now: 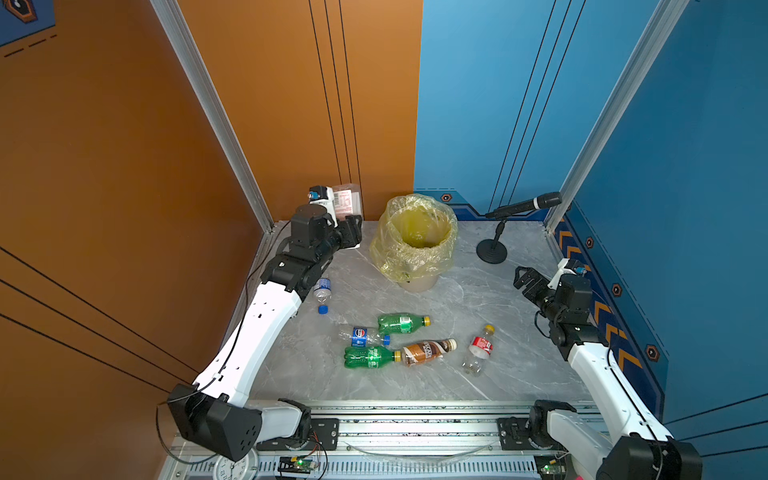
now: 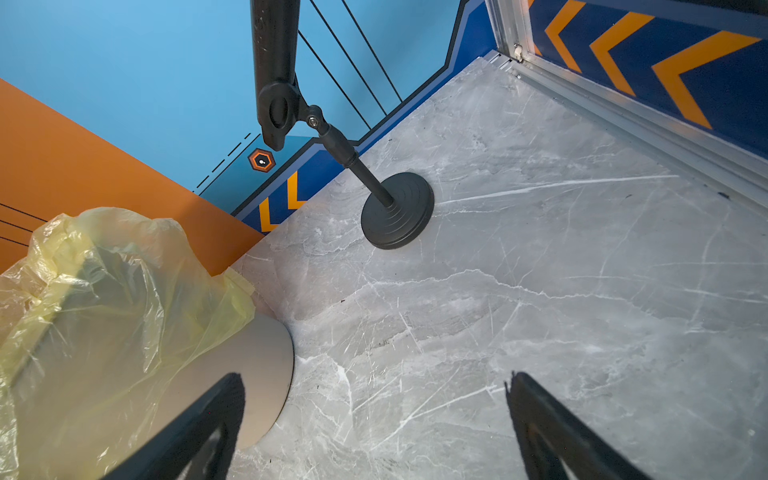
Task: Put the plastic bottles in the bin
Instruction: 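Lift the pink-capped bottle with the left gripper and carry it over the bin, then open the left gripper to drop the pink-capped bottle into the bin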
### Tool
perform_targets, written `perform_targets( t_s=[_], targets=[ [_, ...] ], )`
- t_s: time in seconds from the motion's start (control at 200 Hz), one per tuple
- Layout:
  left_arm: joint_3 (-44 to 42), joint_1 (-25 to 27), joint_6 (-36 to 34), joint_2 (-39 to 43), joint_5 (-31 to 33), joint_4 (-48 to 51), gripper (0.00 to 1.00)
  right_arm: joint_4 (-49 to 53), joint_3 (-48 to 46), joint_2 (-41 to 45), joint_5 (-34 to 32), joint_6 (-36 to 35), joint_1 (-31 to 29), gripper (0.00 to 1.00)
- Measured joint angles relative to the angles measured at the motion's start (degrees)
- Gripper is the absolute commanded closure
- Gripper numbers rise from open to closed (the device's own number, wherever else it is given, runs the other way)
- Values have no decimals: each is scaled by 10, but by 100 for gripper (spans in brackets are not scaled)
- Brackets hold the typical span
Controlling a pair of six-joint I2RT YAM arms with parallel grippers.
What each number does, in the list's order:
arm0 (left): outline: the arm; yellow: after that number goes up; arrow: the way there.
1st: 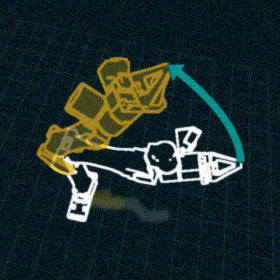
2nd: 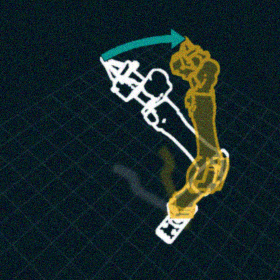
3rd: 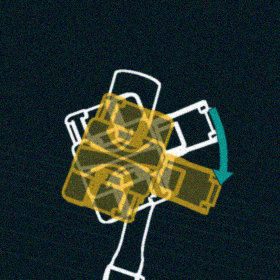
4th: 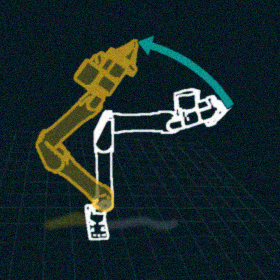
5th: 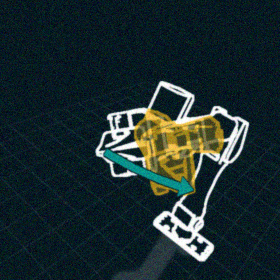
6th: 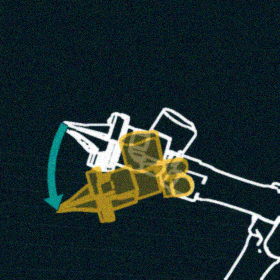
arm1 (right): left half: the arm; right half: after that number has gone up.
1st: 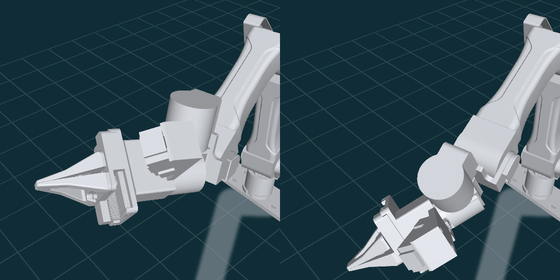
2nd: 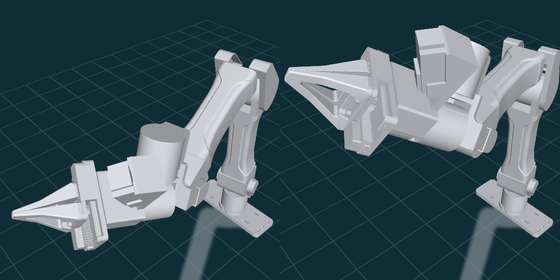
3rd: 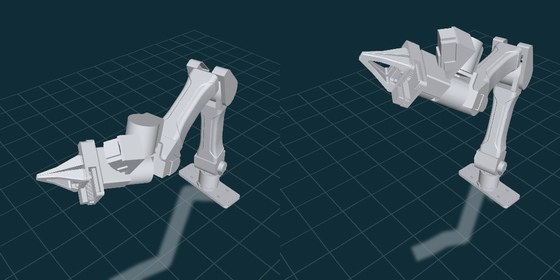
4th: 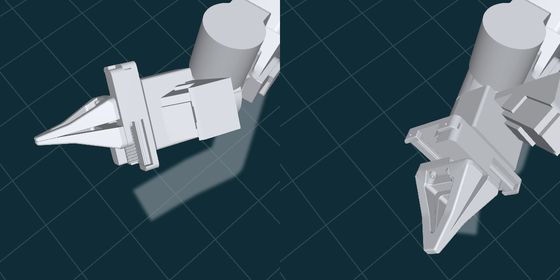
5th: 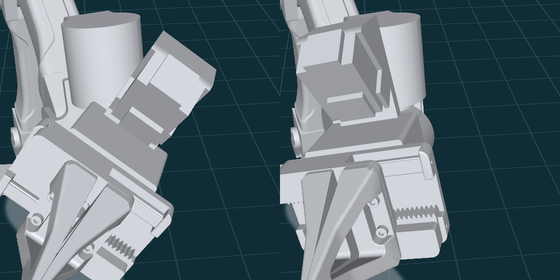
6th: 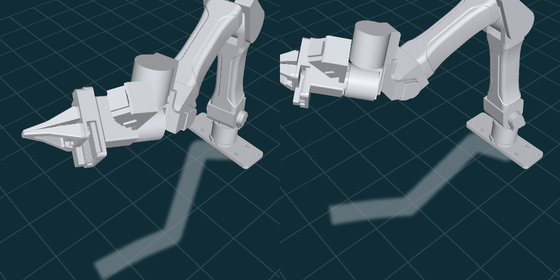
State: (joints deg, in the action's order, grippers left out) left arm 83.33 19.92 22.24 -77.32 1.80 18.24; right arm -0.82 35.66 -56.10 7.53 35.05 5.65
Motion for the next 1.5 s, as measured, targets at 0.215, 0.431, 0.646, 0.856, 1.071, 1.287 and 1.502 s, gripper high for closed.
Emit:
perform_targets(
  t_s=[0.215, 0.431, 0.646, 0.856, 1.071, 1.287, 1.502],
  targets=[
    [168, 77, -23, -153, -15, 22, 66, 0, -2, 3, 0, 4, 0, 0],
    [316, 117, -41, -304, -21, 71, 67, 4, -10, 14, 3, 10, 3, 0],
    [377, 120, -45, -382, -25, 115, 67, 5, -15, 23, 4, 10, 7, 0],
    [405, 119, -45, -415, -28, 138, 67, 4, -15, 23, 5, 10, 12, 0],
    [405, 112, -43, -417, -40, 146, 62, 5, -15, 23, 12, 10, 15, 0],
    [405, 112, -45, -417, -49, 146, 9, 10, -15, 23, 13, 12, 16, 0],
    [405, 116, -59, -403, -50, 147, 2, 28, -15, 23, 13, 15, 16, 0]
  ],
)
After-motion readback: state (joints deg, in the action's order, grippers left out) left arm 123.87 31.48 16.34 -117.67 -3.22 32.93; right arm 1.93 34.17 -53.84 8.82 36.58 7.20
